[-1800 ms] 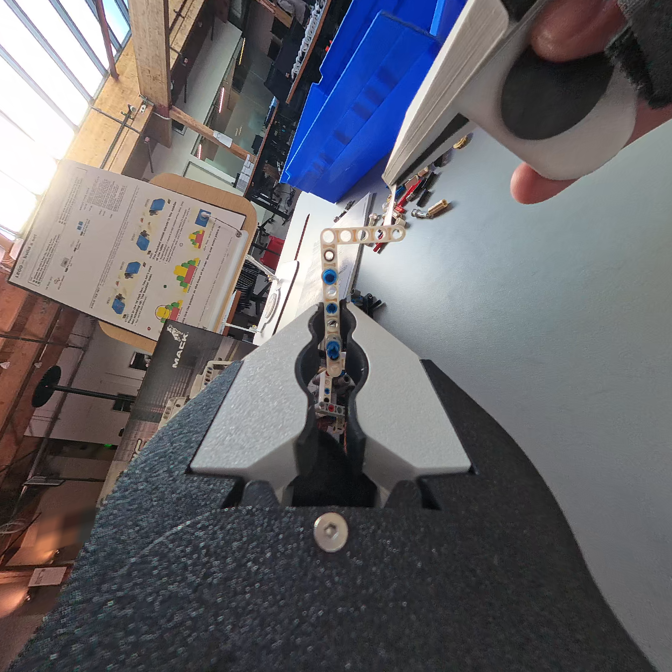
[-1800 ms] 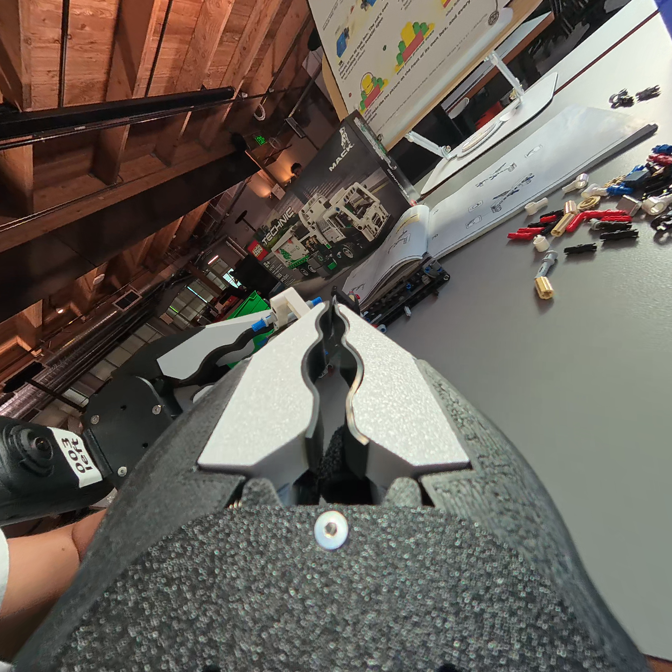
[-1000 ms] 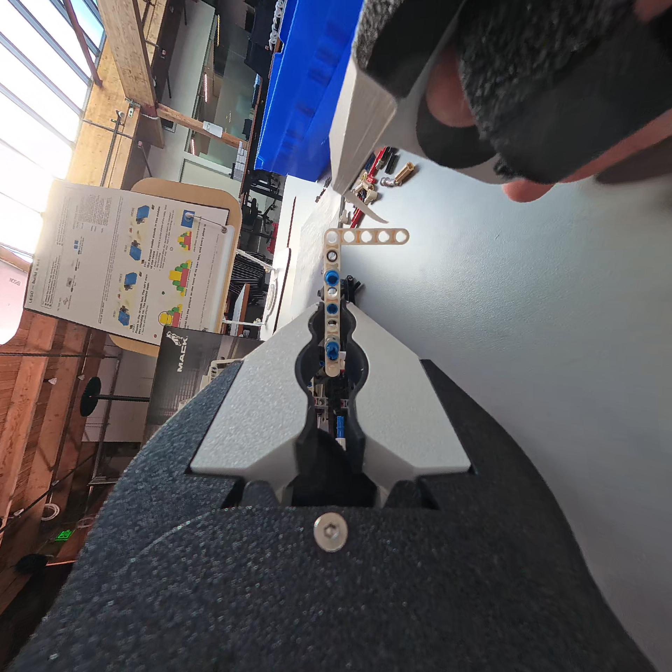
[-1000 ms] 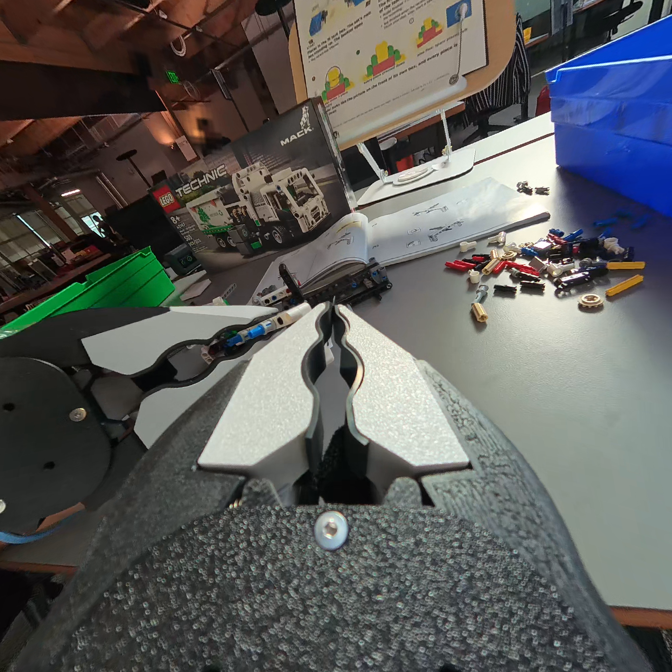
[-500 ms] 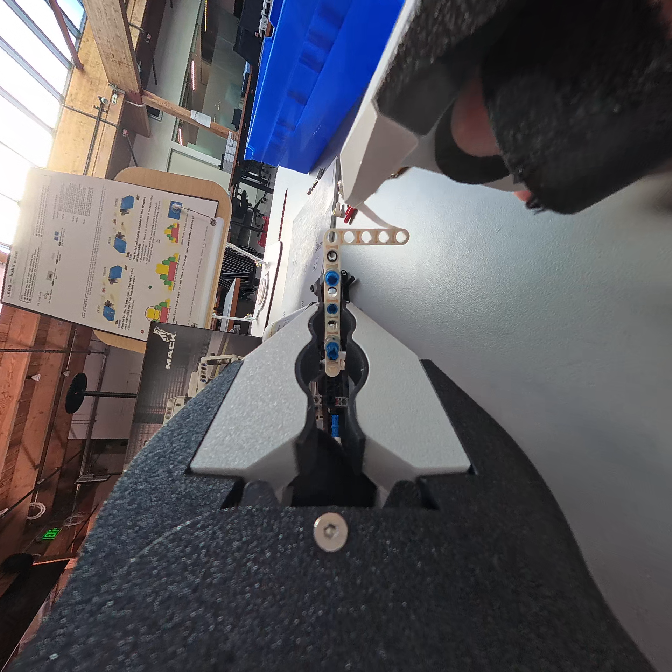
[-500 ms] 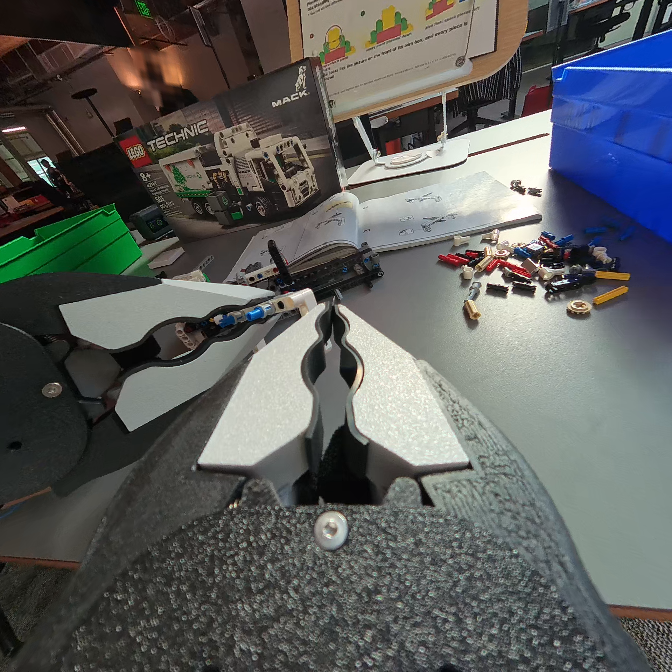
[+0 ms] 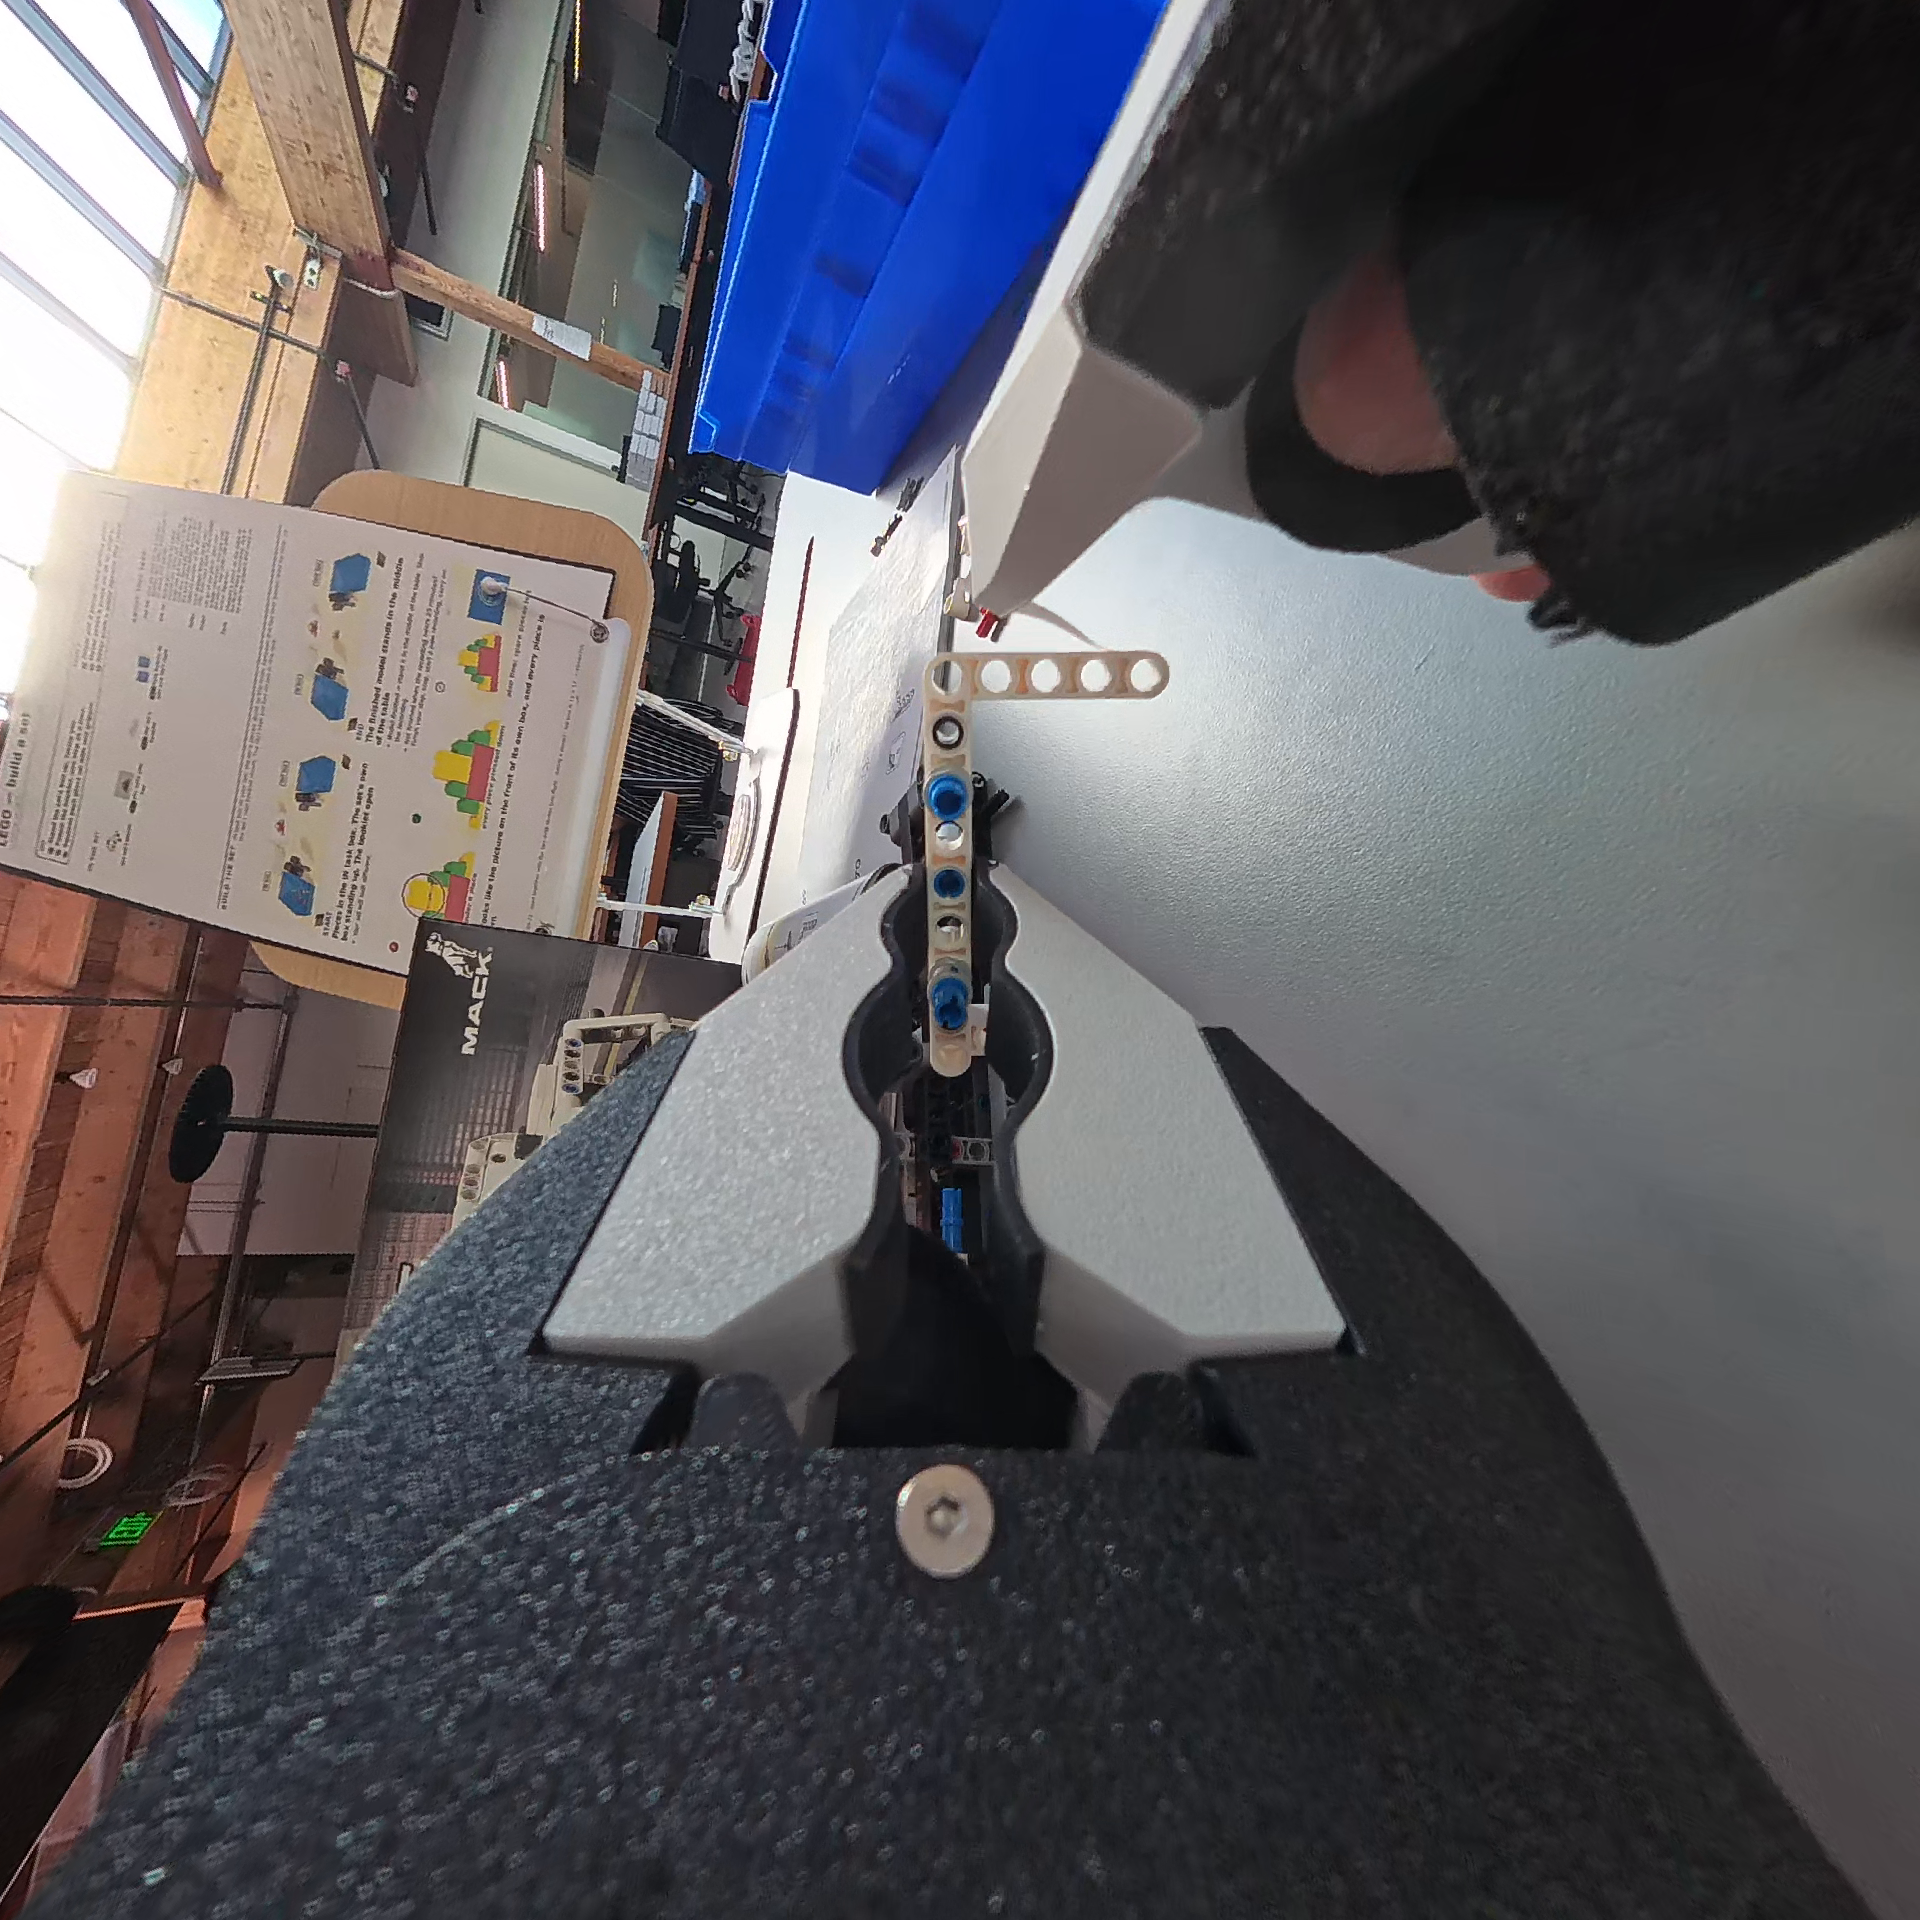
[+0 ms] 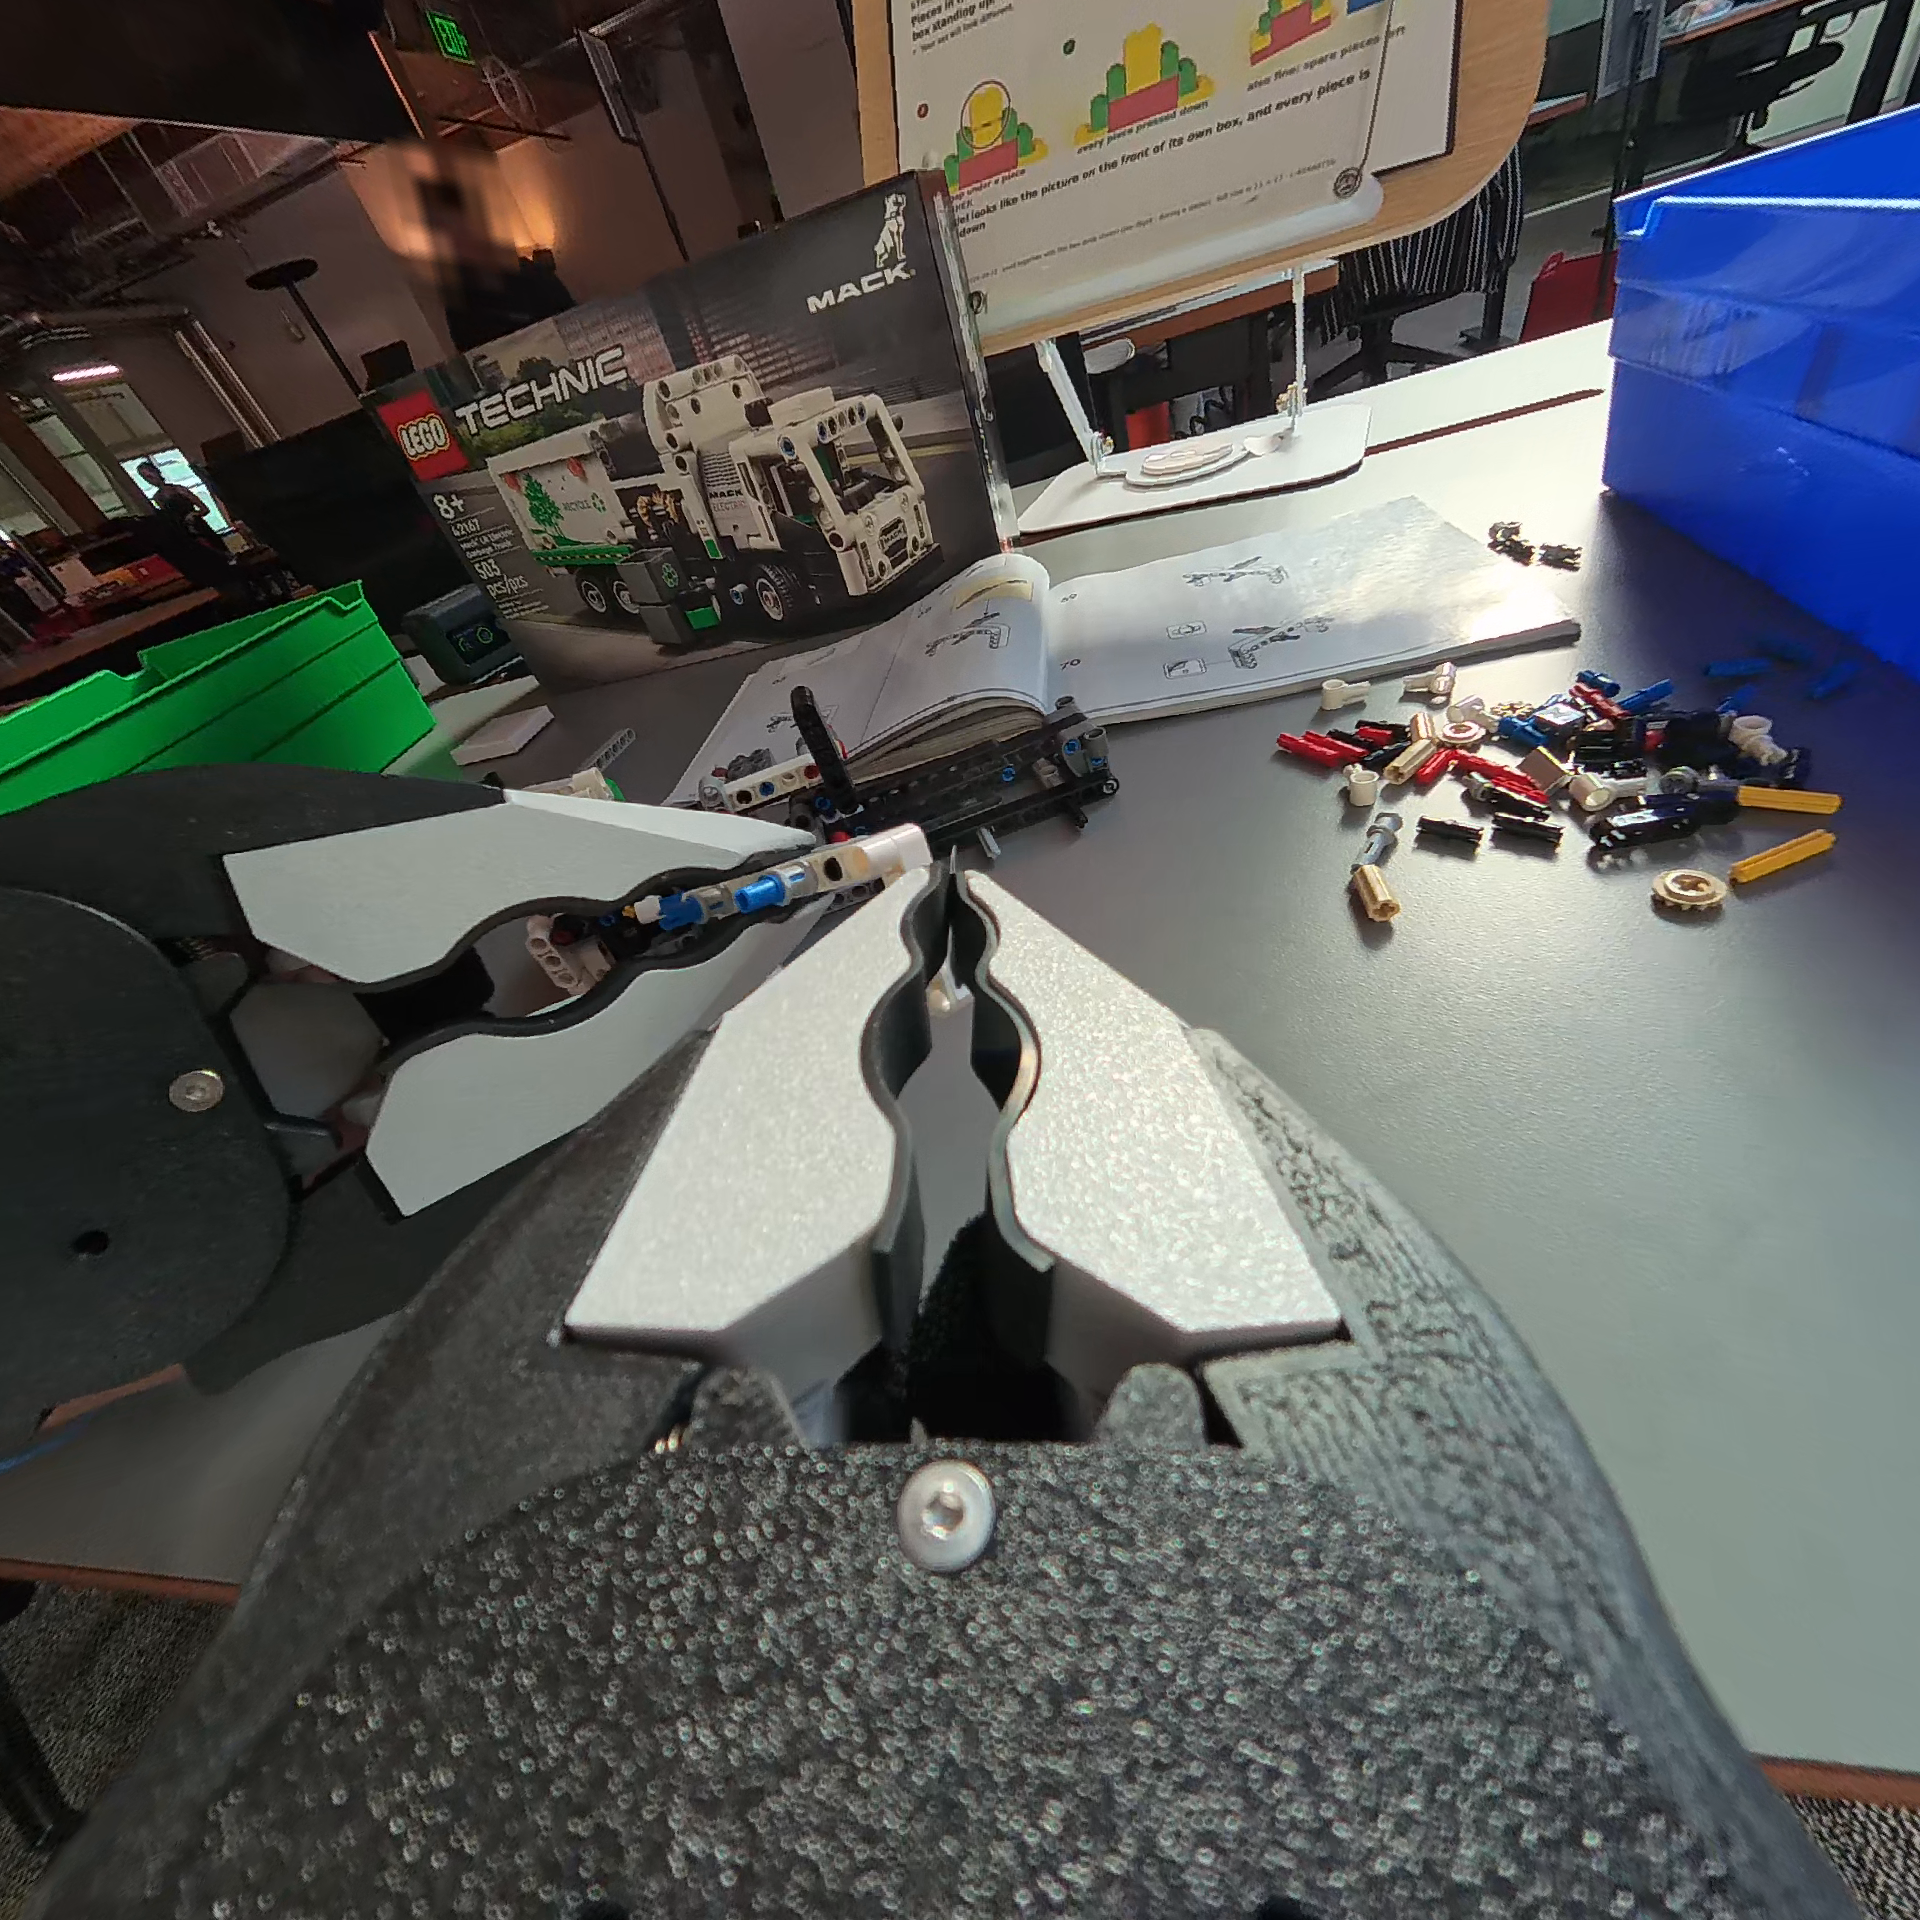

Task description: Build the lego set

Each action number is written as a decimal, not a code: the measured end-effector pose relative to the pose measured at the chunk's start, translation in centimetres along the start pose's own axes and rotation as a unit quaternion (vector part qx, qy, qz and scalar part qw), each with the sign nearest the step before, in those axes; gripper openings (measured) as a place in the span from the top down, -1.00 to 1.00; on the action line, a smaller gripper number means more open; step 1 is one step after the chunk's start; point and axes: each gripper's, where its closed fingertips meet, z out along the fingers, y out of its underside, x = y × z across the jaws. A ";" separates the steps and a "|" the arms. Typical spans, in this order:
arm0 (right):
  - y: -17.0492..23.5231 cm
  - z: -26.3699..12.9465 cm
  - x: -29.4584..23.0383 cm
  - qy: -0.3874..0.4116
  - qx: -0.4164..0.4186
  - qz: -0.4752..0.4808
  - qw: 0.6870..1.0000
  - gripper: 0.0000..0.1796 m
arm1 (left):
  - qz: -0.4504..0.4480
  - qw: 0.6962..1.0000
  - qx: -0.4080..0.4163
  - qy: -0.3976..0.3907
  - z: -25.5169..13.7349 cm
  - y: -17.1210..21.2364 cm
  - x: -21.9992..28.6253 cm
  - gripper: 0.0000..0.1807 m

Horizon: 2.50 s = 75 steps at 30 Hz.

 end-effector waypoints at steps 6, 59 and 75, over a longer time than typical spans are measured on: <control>0.1 0.2 -0.2 -0.010 -0.006 0.004 1.000 1.00 | 0.001 1.000 0.002 0.000 0.0 -0.2 0.1 0.95; -2.4 -9.4 -5.3 -0.565 -0.139 0.246 0.775 0.64 | -0.225 0.872 0.365 0.236 -6.6 -6.5 -0.3 0.96; -1.9 -9.7 -6.0 -0.595 -0.154 0.330 0.716 0.77 | -0.229 0.855 0.375 0.276 -7.0 -6.9 0.7 0.95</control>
